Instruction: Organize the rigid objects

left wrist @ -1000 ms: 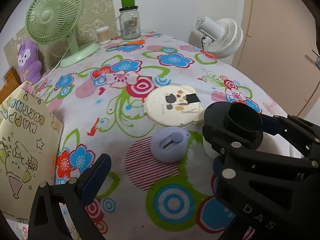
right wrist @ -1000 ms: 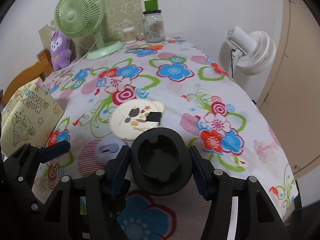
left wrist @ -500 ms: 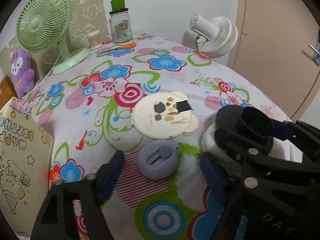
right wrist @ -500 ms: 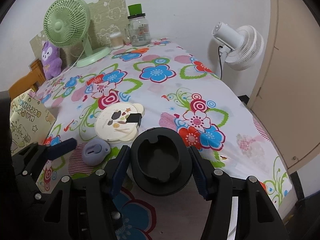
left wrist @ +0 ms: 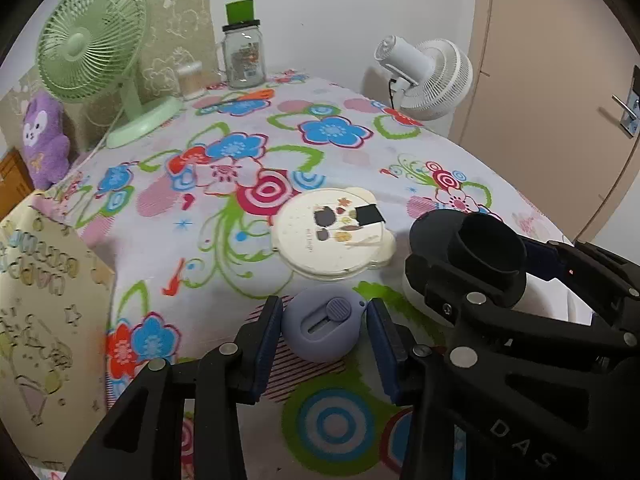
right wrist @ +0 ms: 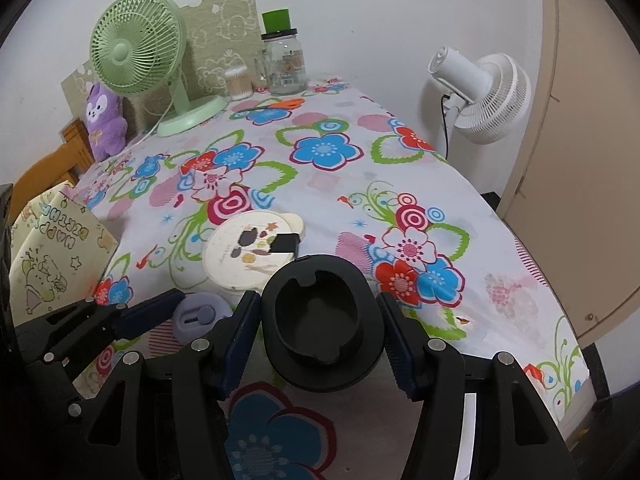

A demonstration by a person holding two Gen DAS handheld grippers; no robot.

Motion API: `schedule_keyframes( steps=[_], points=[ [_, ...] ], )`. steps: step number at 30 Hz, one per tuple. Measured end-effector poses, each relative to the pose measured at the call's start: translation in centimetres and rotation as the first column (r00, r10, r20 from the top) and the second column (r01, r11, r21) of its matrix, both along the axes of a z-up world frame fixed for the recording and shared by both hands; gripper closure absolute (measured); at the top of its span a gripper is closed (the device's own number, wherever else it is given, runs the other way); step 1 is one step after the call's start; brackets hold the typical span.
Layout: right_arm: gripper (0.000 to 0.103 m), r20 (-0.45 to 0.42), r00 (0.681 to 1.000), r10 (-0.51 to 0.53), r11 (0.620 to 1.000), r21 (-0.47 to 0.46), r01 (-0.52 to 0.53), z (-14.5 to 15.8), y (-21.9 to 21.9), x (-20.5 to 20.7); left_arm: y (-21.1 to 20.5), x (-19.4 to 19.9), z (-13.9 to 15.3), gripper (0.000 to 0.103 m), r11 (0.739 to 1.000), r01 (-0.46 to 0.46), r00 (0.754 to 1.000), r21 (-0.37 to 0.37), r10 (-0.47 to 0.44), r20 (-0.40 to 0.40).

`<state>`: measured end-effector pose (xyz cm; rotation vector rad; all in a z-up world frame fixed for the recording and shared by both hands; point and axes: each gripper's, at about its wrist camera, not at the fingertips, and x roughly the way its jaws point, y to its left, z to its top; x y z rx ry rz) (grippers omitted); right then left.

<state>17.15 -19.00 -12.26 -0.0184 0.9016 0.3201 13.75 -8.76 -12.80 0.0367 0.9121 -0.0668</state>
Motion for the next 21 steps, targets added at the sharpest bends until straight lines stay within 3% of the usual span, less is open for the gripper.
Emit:
schedule_keyframes(
  steps=[21],
  points=[
    [0.041,0.062,0.998,-0.001,0.999,-0.049,0.004,3.1,2.5,-3.7,1.5,-3.9,2.7,0.059,1.0,-0.005,0.998,0.026,0.003,0.063]
  ],
)
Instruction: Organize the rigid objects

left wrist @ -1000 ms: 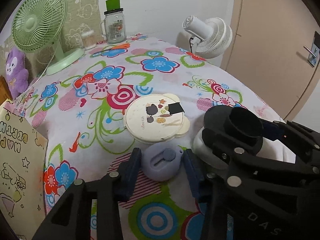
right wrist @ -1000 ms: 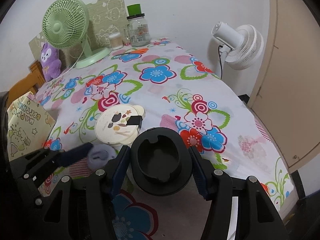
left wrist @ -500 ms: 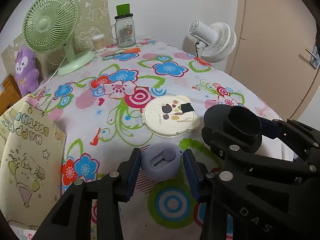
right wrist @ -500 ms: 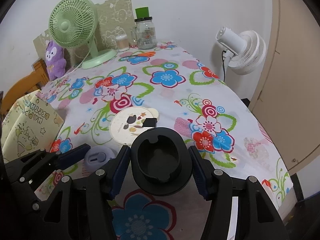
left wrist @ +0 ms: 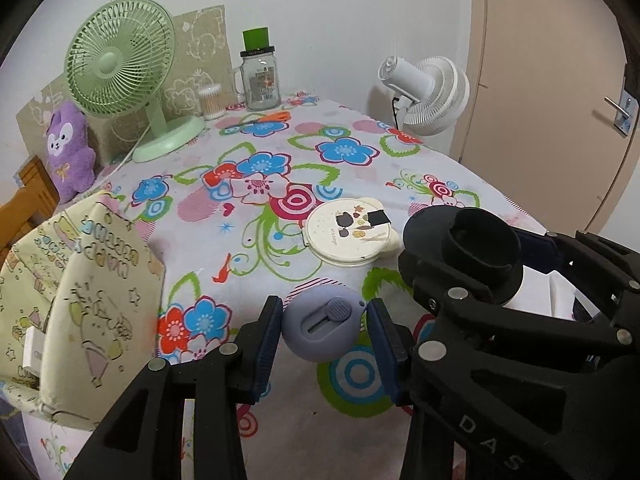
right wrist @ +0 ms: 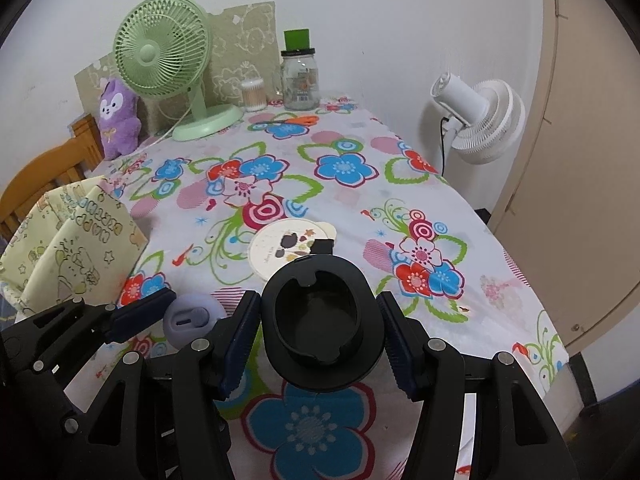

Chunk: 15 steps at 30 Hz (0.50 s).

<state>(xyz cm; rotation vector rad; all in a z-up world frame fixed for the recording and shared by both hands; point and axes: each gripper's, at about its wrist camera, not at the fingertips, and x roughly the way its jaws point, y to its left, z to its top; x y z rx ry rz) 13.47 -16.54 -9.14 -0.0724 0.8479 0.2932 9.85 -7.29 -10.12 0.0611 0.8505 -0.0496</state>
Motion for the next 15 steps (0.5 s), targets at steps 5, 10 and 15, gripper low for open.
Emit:
schedule_keyframes(
  steps=[5,10,15],
  points=[
    [0.041,0.013,1.0,-0.001,1.0,-0.008,0.001,0.9,0.4,-0.8,0.4,-0.7,0.8,0.059,1.0,-0.003,1.0,-0.002,0.003,0.008],
    [0.041,0.021,1.0,-0.008,1.0,-0.014,0.008,1.9,0.7,-1.4,0.5,-1.4,1.8,0.059,1.0,-0.001,1.0,0.011,0.001,0.023],
    [0.041,0.025,1.0,-0.006,1.0,-0.004,0.007,2.8,0.8,-1.8,0.5,-1.9,2.7,0.059,1.0,0.005,0.999,0.027,-0.006,0.039]
  ],
)
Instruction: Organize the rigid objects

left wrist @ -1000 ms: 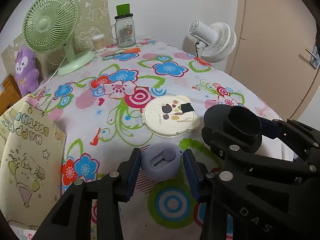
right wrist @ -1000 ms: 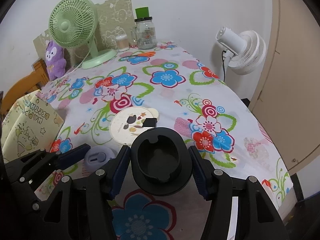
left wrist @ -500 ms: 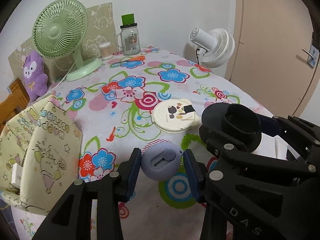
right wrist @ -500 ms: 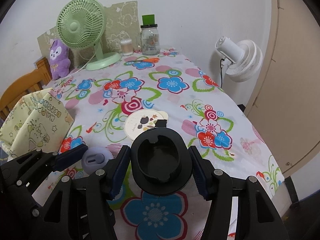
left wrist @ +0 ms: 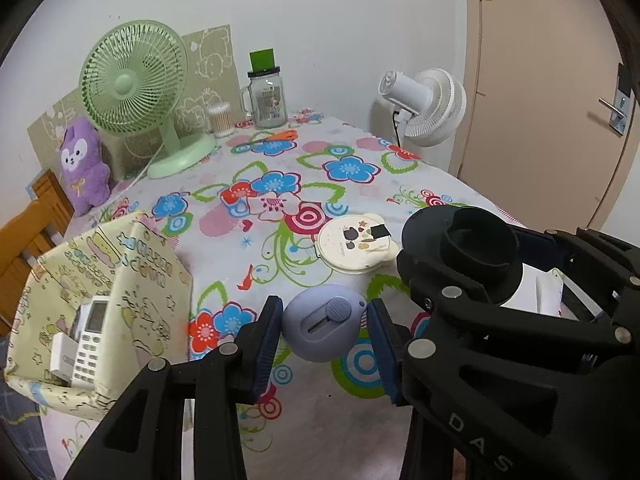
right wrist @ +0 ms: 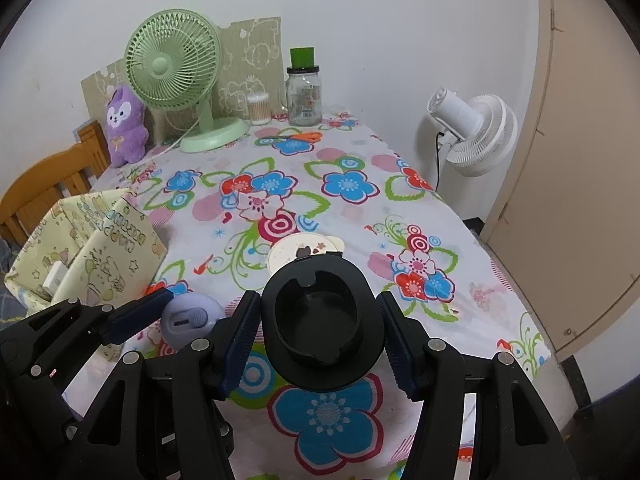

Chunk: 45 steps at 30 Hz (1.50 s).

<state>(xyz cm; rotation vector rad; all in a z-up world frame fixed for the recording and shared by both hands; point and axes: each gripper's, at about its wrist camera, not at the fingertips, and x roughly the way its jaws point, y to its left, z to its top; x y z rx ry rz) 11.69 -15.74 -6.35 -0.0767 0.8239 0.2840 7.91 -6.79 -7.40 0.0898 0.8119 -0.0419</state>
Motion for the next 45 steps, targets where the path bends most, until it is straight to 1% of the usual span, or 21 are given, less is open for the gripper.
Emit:
schedule_keyframes(
  steps=[5,12,25,32,36,45],
  points=[
    [0.041,0.015,1.0,0.005,1.0,-0.009,-0.005,0.9,0.3,-0.5,0.2,-0.5,0.8,0.059,1.0,-0.002,1.0,0.0,0.002,0.007],
    [0.041,0.038,0.999,0.004,1.0,-0.015,-0.003,2.3,0.6,-0.9,0.3,-1.1,2.3,0.058,1.0,0.002,1.0,0.021,-0.002,0.025],
    [0.041,0.068,0.997,0.041,0.999,-0.025,-0.039,4.5,2.0,-0.8,1.4,-1.3,4.1,0.058,0.999,-0.01,0.999,0.031,0.009,0.035],
    [0.041,0.078,0.996,0.051,0.999,-0.021,-0.05,5.4,3.2,-0.5,2.8,-1.0,5.0,0.059,0.999,-0.018,0.999,0.035,0.017,0.038],
    [0.041,0.085,0.994,0.063,0.998,-0.031,-0.061,5.9,4.3,-0.3,3.9,-0.8,5.3,0.059,0.999,-0.028,0.999,0.025,0.028,0.037],
    [0.041,0.086,0.992,0.095,0.995,-0.029,-0.092,6.2,6.8,0.1,6.3,-0.7,5.6,0.058,0.998,-0.059,0.998,0.026,0.058,0.036]
  ],
)
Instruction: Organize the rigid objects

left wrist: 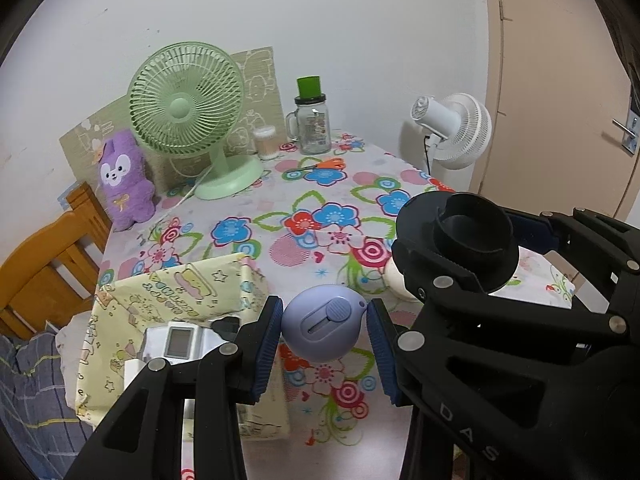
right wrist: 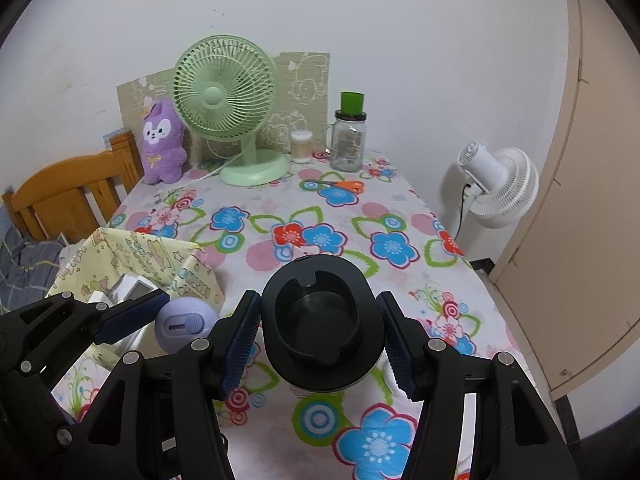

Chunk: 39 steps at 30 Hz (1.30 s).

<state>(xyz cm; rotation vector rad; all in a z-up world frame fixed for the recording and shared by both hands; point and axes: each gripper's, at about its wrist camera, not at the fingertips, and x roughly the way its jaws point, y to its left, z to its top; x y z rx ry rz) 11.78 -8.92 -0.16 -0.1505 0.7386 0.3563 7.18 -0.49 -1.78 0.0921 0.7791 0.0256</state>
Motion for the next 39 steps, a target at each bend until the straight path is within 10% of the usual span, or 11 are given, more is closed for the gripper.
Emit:
schedule_keyframes(
  steps=[39],
  points=[
    [0.041,-0.074,0.987,0.141,0.99,-0.007,-0.141,-1.9,12.2,0.8,11.5,0.0,-1.8,0.058,0.993,-0.116,0.992,0.017,0.116,-0.055]
  ],
)
